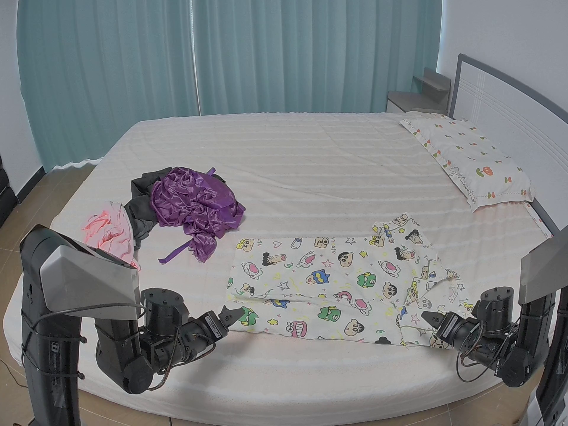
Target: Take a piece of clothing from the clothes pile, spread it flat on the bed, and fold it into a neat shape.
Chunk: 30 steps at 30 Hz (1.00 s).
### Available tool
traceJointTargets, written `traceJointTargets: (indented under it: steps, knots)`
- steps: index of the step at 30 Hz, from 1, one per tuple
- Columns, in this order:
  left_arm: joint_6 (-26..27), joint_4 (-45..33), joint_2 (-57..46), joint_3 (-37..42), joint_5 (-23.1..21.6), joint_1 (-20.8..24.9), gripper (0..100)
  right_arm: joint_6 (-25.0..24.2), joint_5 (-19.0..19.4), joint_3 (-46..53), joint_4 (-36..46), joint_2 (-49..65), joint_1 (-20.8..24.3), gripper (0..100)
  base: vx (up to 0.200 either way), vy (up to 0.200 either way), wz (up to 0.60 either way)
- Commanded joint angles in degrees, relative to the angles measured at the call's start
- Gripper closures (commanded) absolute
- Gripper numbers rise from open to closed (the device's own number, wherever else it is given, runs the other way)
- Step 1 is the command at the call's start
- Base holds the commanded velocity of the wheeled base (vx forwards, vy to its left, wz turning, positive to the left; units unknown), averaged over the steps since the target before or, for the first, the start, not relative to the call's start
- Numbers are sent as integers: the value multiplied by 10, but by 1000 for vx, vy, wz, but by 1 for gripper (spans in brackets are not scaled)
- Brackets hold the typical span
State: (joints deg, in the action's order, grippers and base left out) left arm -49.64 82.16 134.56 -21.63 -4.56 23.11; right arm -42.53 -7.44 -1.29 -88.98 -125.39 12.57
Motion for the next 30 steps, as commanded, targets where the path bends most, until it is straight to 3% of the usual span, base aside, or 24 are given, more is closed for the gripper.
traceJointTargets:
  steps: [1,4,5,6,8,9,10,11,13,15,16,21,30]
  knots:
    - [0,0,1,0,0,0,0,12,50,-35,-10,-15,-98,0,0,0,0]
    - [0,0,1,0,0,0,0,15,123,-55,-10,-23,-156,0,0,0,0]
    - [0,0,1,0,0,0,0,15,126,-55,-10,-23,-158,0,0,0,0]
    - [0,0,1,0,0,0,0,29,177,-64,-10,-29,-197,0,0,0,0]
    - [0,0,1,0,0,1,0,43,217,-68,-10,-35,-222,0,0,0,0]
    - [0,0,1,0,0,0,0,70,285,-71,-10,-48,-258,0,0,0,0]
    - [0,0,1,0,0,0,0,76,296,-71,-10,-51,-263,0,0,0,0]
    - [0,0,2,0,0,1,0,106,351,-77,-10,-67,-293,0,0,0,0]
    - [0,0,1,0,0,0,0,145,394,-93,-10,-90,-319,0,0,0,0]
    - [0,0,2,0,0,0,0,148,396,-94,-10,-92,-321,0,0,0,0]
    - [0,0,1,0,1,0,0,172,412,-115,-10,-118,-330,0,0,0,0]
    - [0,0,2,0,1,1,0,214,413,-138,-10,-156,-308,0,0,0,0]
    - [0,0,2,0,1,1,0,227,412,-162,-10,-182,-283,0,0,0,0]
